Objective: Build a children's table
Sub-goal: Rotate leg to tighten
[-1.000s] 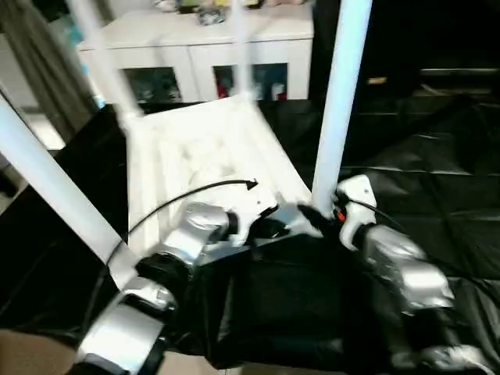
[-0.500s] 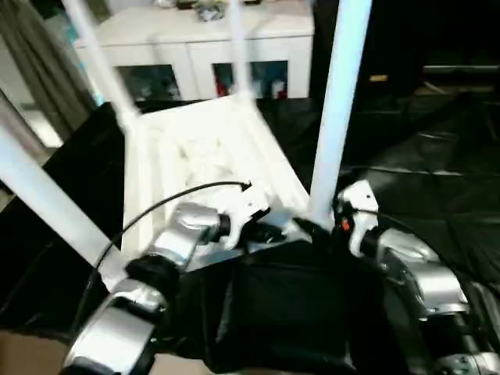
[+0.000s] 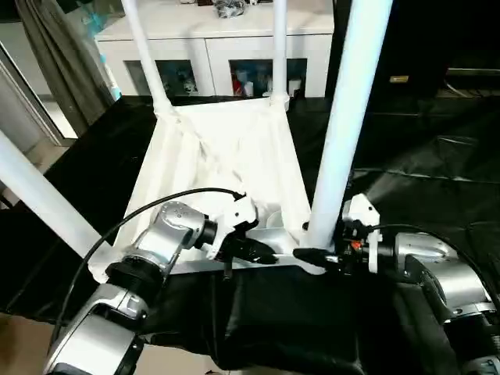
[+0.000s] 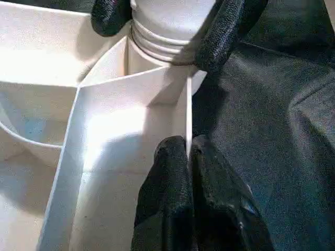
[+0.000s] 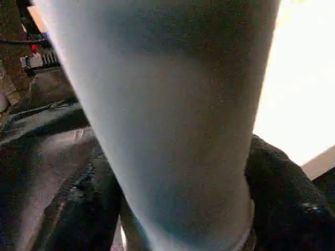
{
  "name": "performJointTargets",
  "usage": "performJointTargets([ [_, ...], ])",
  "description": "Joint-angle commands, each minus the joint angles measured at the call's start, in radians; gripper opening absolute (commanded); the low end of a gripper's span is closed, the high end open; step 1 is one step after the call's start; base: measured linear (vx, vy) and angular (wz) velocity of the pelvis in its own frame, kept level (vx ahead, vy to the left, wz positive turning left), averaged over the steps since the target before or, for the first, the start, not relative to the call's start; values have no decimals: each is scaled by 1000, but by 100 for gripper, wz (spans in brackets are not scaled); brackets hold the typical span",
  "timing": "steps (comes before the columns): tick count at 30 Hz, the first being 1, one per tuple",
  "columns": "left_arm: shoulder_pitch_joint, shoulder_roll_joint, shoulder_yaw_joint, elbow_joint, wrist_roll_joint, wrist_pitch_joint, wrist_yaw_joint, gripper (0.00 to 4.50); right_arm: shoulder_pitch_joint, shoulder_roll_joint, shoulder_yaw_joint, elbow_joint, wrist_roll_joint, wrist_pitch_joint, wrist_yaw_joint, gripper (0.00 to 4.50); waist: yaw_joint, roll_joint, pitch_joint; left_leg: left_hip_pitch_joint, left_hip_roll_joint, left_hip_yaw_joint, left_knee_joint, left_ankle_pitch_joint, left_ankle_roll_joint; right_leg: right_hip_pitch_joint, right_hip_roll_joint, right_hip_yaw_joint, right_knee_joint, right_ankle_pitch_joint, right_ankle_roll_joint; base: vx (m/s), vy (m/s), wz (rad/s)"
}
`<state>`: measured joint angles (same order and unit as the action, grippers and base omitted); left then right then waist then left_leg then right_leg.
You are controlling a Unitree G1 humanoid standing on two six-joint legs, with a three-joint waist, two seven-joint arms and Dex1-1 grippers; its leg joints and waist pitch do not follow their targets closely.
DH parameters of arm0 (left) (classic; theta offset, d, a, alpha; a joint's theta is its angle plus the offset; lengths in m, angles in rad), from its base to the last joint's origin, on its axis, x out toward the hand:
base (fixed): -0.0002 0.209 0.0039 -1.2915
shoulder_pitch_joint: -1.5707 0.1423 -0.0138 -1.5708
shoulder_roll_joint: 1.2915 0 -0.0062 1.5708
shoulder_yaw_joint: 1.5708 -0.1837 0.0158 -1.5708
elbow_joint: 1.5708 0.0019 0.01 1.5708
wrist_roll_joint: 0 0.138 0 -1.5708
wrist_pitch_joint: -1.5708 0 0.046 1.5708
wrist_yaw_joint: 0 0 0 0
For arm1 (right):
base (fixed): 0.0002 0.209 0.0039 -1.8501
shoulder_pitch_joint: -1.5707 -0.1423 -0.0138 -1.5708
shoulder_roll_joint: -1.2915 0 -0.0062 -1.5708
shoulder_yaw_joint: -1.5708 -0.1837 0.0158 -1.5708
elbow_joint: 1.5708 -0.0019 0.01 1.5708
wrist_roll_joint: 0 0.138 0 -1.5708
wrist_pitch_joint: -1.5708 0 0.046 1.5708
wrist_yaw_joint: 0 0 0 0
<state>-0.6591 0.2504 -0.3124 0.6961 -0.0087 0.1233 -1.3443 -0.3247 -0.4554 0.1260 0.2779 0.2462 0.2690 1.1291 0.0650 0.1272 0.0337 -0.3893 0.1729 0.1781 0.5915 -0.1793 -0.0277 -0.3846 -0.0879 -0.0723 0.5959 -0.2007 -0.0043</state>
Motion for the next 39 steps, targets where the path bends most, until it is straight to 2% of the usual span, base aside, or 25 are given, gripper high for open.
performJointTargets([
  [1,-10,-5,1,-48,-32,-10,-23,0,19,12,18,-8,4,18,-10,281,0,-22,-60,14,56,-21,-62,-162,120,46,-67,36,-64,-95,-252,0,0,0],
  [3,-16,-23,12,-28,-16,-18,41,0,36,35,15,-14,2,16,-44,278,0,-22,-59,15,57,-21,-63,-172,116,45,-67,37,-66,-118,-248,0,0,0],
  [5,-31,-49,29,10,7,-23,142,0,38,78,3,24,-38,24,-163,273,-2,-24,-58,14,56,-21,-65,-179,106,44,-67,37,-67,-133,-245,0,0,0],
  [7,-52,-81,51,55,24,-32,257,0,29,131,-13,86,-86,19,-316,272,-14,-22,-52,18,53,-22,-72,-231,69,38,-67,37,-78,-222,-227,0,0,0],
  [9,-66,-105,61,80,34,-34,325,0,22,176,-32,124,-104,26,-421,272,-23,-24,-46,19,50,-26,-79,-278,37,40,-68,37,-86,-305,-203,0,0,0],
  [10,-76,-125,64,94,42,-31,376,0,14,214,-51,152,-113,35,-505,271,-26,-25,-47,21,49,-26,-79,-290,33,40,-66,36,-88,-323,-195,0,0,0],
  [11,-81,-140,68,101,44,-26,406,0,8,236,-60,167,-116,40,-550,271,-40,-20,-44,20,47,-28,-82,-323,18,38,-66,37,-91,-349,-184,0,0,0],
  [12,-81,-140,68,101,44,-26,406,0,8,236,-60,167,-116,40,-550,270,-40,-20,-44,20,47,-28,-82,-323,18,38,-66,37,-91,-349,-184,0,0,0],
  [14,-92,-180,74,117,48,-17,478,0,-23,298,-85,218,-133,33,-686,270,-45,-21,-46,21,47,-28,-81,-327,23,35,-67,40,-94,-338,-179,0,0,0],
  [15,-94,-194,74,121,46,-17,493,0,-32,318,-84,230,-136,21,-703,270,-53,-17,-45,18,44,-28,-82,-333,21,36,-65,37,-95,-336,-181,0,0,0],
  [17,-95,-216,70,124,41,-23,494,0,-36,351,-68,217,-121,-6,-662,270,-55,-18,-46,21,44,-28,-81,-346,24,34,-66,38,-97,-340,-180,0,0,0],
  [19,-95,-218,66,124,41,-28,475,0,-34,360,-70,196,-97,5,-625,326,-60,-17,-47,15,46,-30,-82,-336,40,40,-66,38,-94,-317,-180,0,0,0],
  [22,-89,-201,56,116,36,-44,425,0,-23,333,-43,150,-84,22,-541,349,-59,-16,-50,13,47,-28,-80,-314,55,41,-66,39,-90,-266,-192,0,0,0],
  [23,-85,-192,52,109,34,-47,405,0,-18,316,-31,136,-85,17,-512,358,-57,-21,-53,13,48,-27,-77,-286,70,44,-67,39,-86,-220,-206,0,0,0],
  [24,-84,-189,51,108,34,-48,399,0,-17,310,-28,133,-86,15,-505,368,-57,-21,-53,13,48,-27,-77,-286,70,44,-67,39,-86,-220,-206,0,0,0],
  [27,-71,-159,39,88,25,-60,329,0,-2,249,3,101,-88,-10,-414,387,-48,-21,-58,7,48,-23,-67,-199,113,50,-68,37,-73,-98,-235,0,0,0],
  [29,-53,-119,22,52,12,-64,226,0,17,175,20,60,-75,-22,-295,387,-43,-22,-59,8,49,-22,-65,-186,128,53,-69,34,-72,-86,-242,0,0,0],
  [30,-50,-113,20,47,11,-64,214,0,19,167,20,55,-73,-22,-280,387,-40,-23,-58,7,50,-22,-64,-182,132,54,-68,34,-71,-84,-243,0,0,0],
  [31,-37,-76,4,20,7,-67,132,0,29,114,16,28,-54,-21,-192,387,-34,-20,-58,9,53,-20,-64,-191,138,51,-68,34,-71,-100,-245,0,0,0],
  [33,-33,-64,0,12,4,-68,105,0,31,98,12,22,-48,-19,-165,387,-26,-19,-57,12,56,-20,-66,-193,136,49,-67,35,-70,-107,-248,0,0,0],
  [35,-23,-24,-5,-11,-14,-42,22,0,27,32,4,13,-28,-14,-73,387,-24,-18,-57,14,58,-21,-69,-209,126,48,-67,35,-70,-122,-252,0,0,0],
  [37,-22,-14,-8,-14,-16,-36,6,0,24,19,3,13,-26,-16,-59,387,-16,-16,-56,19,61,-20,-69,-216,119,44,-66,37,-69,-120,-260,0,0,0],
  [39,-19,2,-13,-17,-14,-28,-23,0,16,6,-5,16,-22,-14,-48,362,-10,-17,-56,19,61,-20,-71,-223,107,42,-66,38,-68,-125,-259,0,0,0],
])
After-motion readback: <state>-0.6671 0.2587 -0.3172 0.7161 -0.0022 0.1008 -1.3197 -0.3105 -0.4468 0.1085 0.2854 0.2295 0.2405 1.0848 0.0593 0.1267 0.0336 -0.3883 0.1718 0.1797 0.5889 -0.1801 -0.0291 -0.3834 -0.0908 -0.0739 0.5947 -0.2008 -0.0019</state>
